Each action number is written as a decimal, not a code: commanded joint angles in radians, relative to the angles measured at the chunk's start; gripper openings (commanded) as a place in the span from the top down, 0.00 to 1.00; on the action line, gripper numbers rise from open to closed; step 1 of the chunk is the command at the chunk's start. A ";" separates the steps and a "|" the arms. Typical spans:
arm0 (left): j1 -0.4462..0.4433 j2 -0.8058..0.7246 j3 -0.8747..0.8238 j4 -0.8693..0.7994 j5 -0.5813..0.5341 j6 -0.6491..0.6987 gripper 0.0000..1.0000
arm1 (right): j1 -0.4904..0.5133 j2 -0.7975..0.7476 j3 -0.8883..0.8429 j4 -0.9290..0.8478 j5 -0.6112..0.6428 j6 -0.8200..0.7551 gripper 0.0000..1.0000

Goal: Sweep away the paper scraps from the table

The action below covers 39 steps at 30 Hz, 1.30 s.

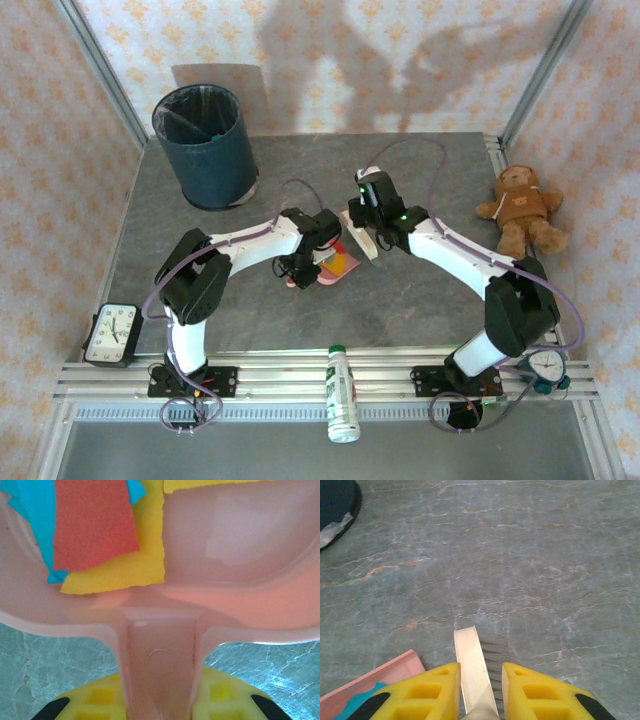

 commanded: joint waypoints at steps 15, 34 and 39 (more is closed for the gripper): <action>0.007 0.024 -0.007 -0.018 0.011 0.010 1.00 | 0.004 -0.062 -0.005 -0.070 -0.179 0.011 1.00; 0.007 -0.045 -0.022 0.014 -0.017 0.002 1.00 | 0.005 -0.209 -0.096 -0.009 0.054 0.062 1.00; 0.009 -0.090 -0.041 0.045 -0.026 -0.008 1.00 | 0.004 -0.299 -0.155 0.011 0.202 0.093 1.00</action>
